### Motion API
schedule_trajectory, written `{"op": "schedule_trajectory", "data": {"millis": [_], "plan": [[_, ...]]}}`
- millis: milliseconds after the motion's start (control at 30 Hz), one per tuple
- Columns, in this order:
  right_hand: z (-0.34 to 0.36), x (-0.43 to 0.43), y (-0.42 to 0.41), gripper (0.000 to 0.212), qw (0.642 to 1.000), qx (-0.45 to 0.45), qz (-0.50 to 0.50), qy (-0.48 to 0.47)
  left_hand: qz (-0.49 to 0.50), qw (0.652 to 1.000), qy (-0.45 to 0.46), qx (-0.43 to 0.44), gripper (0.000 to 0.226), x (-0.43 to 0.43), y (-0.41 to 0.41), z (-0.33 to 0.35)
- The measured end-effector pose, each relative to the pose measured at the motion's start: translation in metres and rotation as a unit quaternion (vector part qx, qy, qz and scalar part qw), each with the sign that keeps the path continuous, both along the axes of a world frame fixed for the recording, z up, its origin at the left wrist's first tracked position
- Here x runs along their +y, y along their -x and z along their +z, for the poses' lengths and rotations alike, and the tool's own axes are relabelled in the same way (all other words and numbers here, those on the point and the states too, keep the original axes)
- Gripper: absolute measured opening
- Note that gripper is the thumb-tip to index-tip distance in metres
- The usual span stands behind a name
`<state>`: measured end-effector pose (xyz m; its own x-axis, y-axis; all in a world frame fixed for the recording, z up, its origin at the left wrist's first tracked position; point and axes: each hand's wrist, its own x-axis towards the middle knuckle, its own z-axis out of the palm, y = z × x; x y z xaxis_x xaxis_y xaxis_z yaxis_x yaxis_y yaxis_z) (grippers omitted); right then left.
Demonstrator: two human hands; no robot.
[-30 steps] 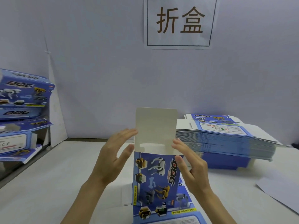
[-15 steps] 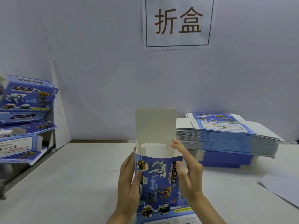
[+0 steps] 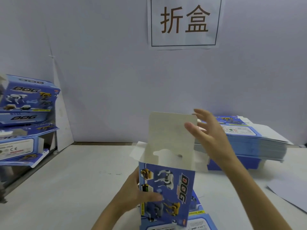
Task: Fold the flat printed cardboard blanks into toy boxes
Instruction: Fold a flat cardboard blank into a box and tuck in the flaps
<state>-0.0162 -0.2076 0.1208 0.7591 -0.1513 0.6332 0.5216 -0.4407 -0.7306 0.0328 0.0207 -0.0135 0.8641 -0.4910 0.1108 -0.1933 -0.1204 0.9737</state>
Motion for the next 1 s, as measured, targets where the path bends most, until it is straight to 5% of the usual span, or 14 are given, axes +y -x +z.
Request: {"op": "schedule_trajectory", "data": {"millis": [67,167,300,333,433,533,667,800,900,1000], "plan": [[0.012,0.006,-0.011,0.042,0.996,0.053,0.063,0.044,-0.005,1.000,-0.015,0.000,0.079,-0.004,0.003,0.000],[0.018,0.007,-0.030,0.009,0.992,0.083,0.091,-0.016,-0.002,1.000,-0.027,-0.010,0.079,-0.002,0.004,0.000],[0.009,-0.003,-0.054,0.023,0.957,0.232,0.079,-0.156,0.005,1.000,-0.025,0.001,0.075,-0.004,0.005,-0.001],[0.004,-0.004,-0.060,0.026,0.948,0.286,0.054,-0.130,0.003,1.000,-0.024,0.000,0.074,-0.005,0.005,0.000],[-0.011,-0.002,-0.061,0.028,0.862,0.503,0.013,0.058,-0.002,1.000,-0.022,-0.005,0.075,-0.003,0.005,0.000],[-0.013,-0.011,-0.052,0.014,0.799,0.595,0.081,-0.027,0.005,0.999,-0.039,-0.017,0.077,-0.002,0.009,0.001],[-0.014,-0.015,-0.052,0.018,0.816,0.571,0.091,0.009,0.003,0.999,-0.047,-0.017,0.079,-0.002,0.010,0.001],[-0.010,-0.016,-0.065,0.026,0.926,0.361,0.051,-0.094,-0.003,0.999,-0.035,-0.008,0.078,-0.003,0.010,0.002],[-0.003,-0.015,-0.062,0.013,0.943,0.246,0.135,-0.179,0.001,0.999,-0.040,-0.007,0.081,-0.002,0.010,0.001],[-0.003,-0.010,-0.056,0.020,0.983,0.127,0.114,-0.062,0.001,0.999,-0.045,-0.016,0.087,-0.002,0.009,0.000]]}}
